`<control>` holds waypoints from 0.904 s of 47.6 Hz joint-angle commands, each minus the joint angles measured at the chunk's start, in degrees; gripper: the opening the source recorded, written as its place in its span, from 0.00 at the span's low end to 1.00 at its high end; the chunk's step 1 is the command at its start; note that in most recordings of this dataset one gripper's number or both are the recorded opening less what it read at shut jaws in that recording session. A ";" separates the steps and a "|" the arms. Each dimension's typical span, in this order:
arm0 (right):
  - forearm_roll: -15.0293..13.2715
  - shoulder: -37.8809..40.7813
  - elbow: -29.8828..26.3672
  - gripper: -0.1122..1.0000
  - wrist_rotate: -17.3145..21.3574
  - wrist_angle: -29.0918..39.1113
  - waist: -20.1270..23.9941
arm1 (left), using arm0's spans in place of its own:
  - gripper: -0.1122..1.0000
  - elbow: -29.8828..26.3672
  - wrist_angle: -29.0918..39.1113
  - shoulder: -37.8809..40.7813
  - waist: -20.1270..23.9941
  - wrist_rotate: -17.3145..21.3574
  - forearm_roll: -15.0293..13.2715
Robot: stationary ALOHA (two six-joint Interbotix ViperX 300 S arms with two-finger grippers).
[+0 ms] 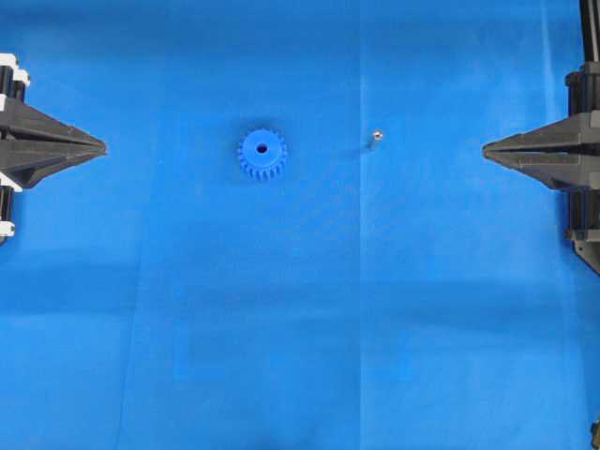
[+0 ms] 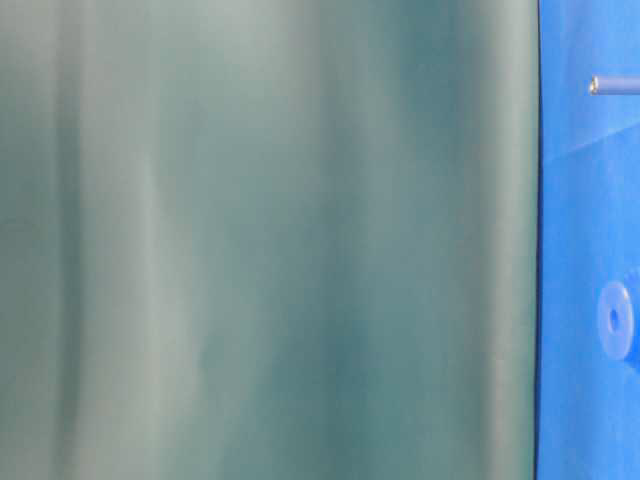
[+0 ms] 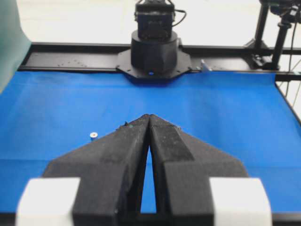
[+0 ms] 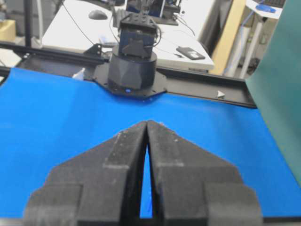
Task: Insert the shaft placed at a random location into the center hole of the small gear at another random location.
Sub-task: 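Open the right gripper and move it left over the silver shaft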
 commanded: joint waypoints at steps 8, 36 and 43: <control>-0.09 0.35 -1.58 0.05 -0.35 1.76 -1.67 | 0.10 -1.05 -0.53 0.44 -2.02 -0.88 0.09; 3.69 23.47 0.53 0.55 0.26 -9.14 -12.92 | 0.10 -0.44 -0.44 0.62 -2.02 -1.67 0.09; 4.57 32.96 0.00 0.79 0.18 -15.29 -13.54 | 0.10 -0.35 -0.53 0.62 -2.02 -1.67 0.09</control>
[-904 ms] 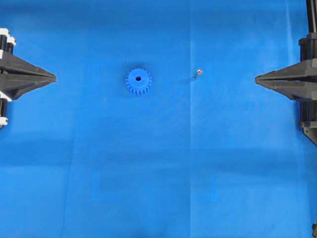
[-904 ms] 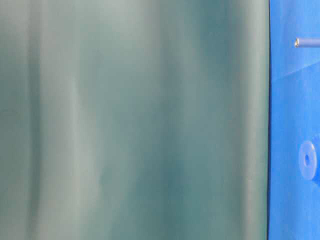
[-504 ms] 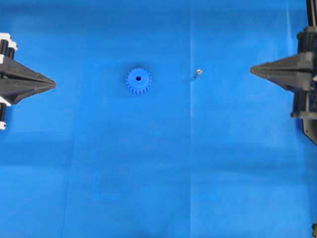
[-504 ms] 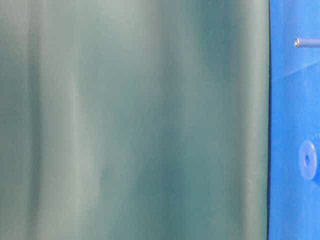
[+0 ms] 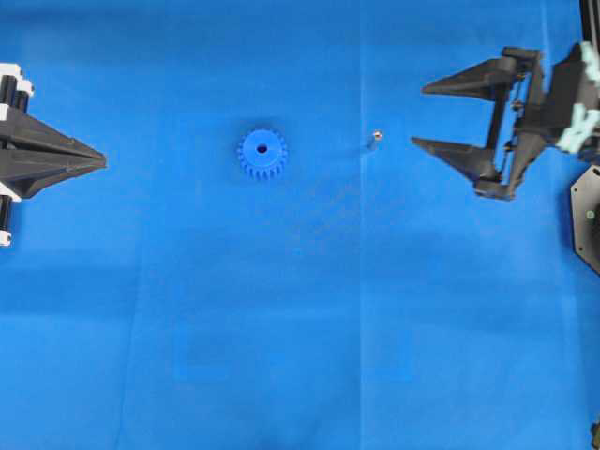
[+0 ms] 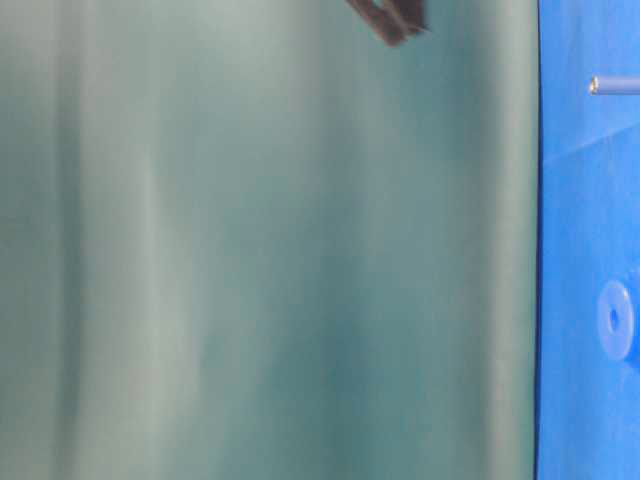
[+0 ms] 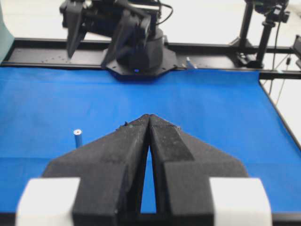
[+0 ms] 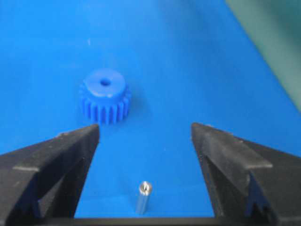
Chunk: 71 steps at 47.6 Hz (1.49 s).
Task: Insert the shaft placed at a random location into the center hole of the small gear at another random location.
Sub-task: 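Open the right gripper and move it left over the silver shaft, then close the right gripper on the silver shaft and lift it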
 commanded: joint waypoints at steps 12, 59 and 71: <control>3.34 18.63 -2.90 0.72 0.09 -11.07 -0.97 | 0.10 -0.26 -0.44 0.35 -0.09 -0.09 0.18; 4.92 30.23 -4.75 0.14 2.90 -16.96 0.62 | 0.10 0.53 -0.09 0.44 0.00 -1.93 -0.09; 4.92 29.09 -4.83 0.13 2.90 -16.08 0.62 | 0.10 0.62 0.09 0.44 0.09 -1.93 0.00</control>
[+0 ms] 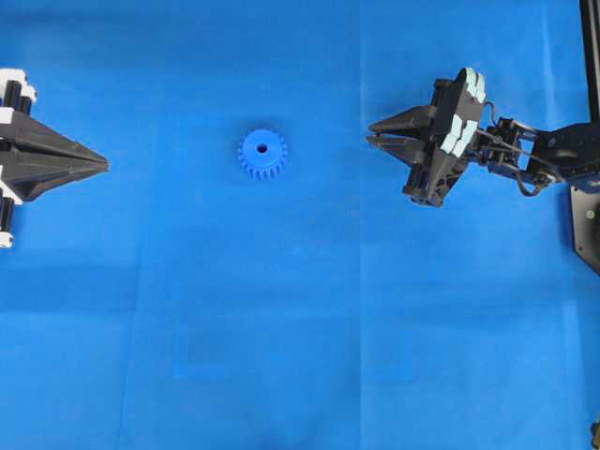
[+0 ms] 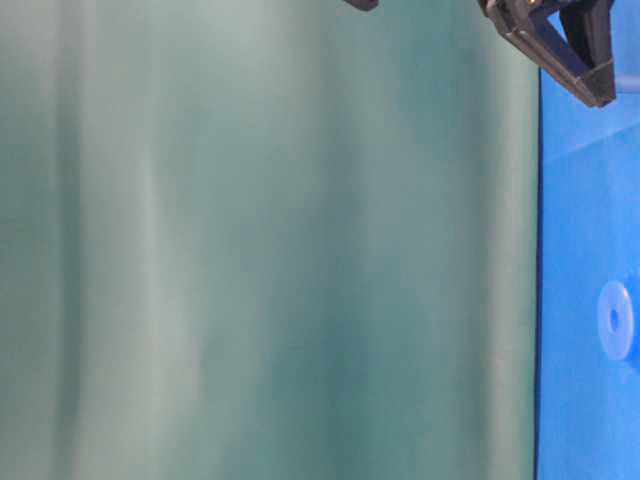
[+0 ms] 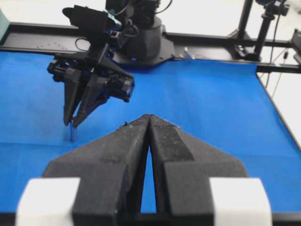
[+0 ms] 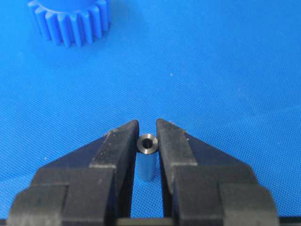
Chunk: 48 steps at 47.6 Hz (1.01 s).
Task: Insert the shaft placed at a random location into the center hole of the small gear at another random location.
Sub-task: 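Close the right gripper on the silver shaft and lift it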
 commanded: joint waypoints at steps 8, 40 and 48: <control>0.18 -6.24 -0.44 0.13 -0.26 3.69 0.09 | 0.10 -0.53 -0.18 0.26 0.26 -0.09 0.00; 0.18 -13.36 -7.56 0.13 -2.90 17.84 0.09 | 0.10 -0.53 0.26 -0.09 0.26 -0.18 -0.09; 0.00 -9.32 -12.83 0.13 -2.99 18.90 0.62 | 0.10 -0.53 0.44 -0.09 0.26 -0.09 -0.09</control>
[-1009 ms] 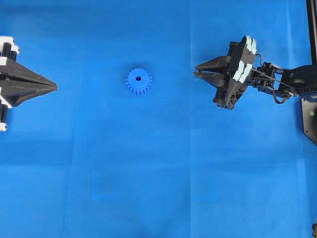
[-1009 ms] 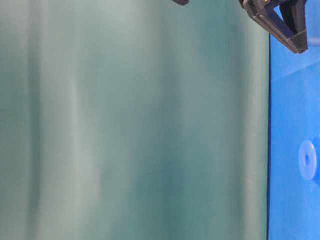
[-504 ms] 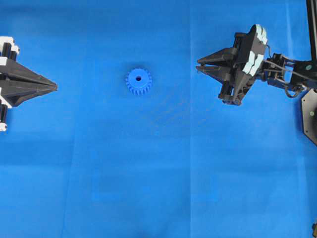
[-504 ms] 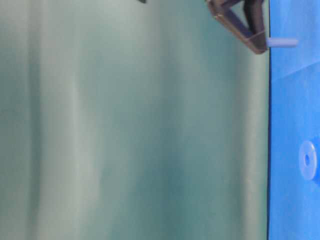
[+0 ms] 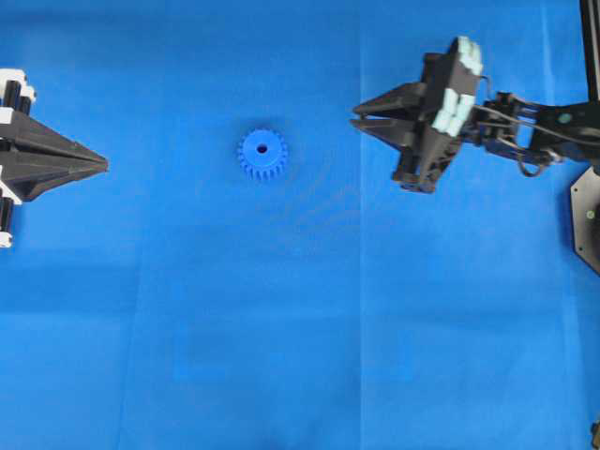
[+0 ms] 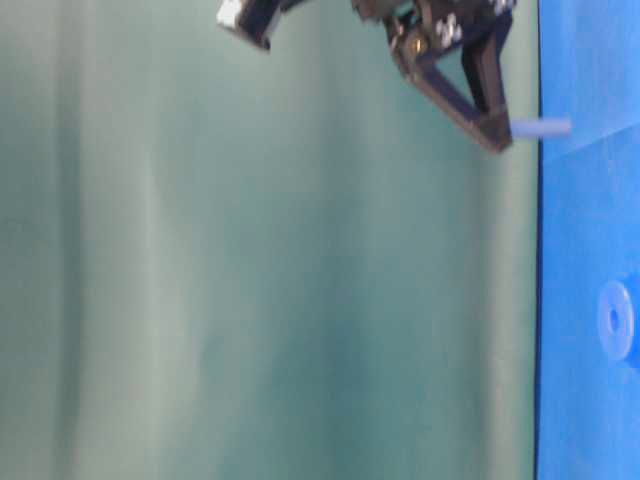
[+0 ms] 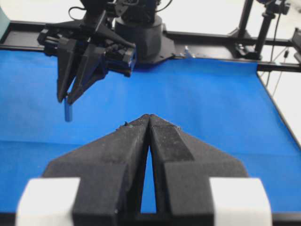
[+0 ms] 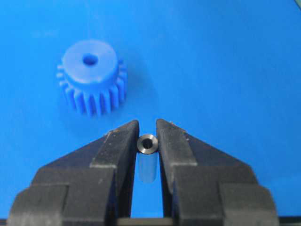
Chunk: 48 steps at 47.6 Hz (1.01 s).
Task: Insert the shaft placed at a random location into the center hole of the small gear at another random location.
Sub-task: 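Close the right gripper on the silver shaft and lift it, then carry the shaft left and align it above the blue gear's hole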
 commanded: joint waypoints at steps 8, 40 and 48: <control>-0.53 4.83 -9.32 0.13 -0.35 1.93 1.49 | 0.10 -0.53 -0.18 0.09 0.26 0.00 0.00; -1.58 13.54 -23.47 0.13 -0.44 8.17 4.39 | 0.10 -0.53 -0.18 0.00 0.18 -0.09 -0.09; -1.58 13.80 -23.20 0.13 -0.62 7.73 4.39 | 0.10 -0.53 -0.18 0.00 0.18 -0.09 -0.09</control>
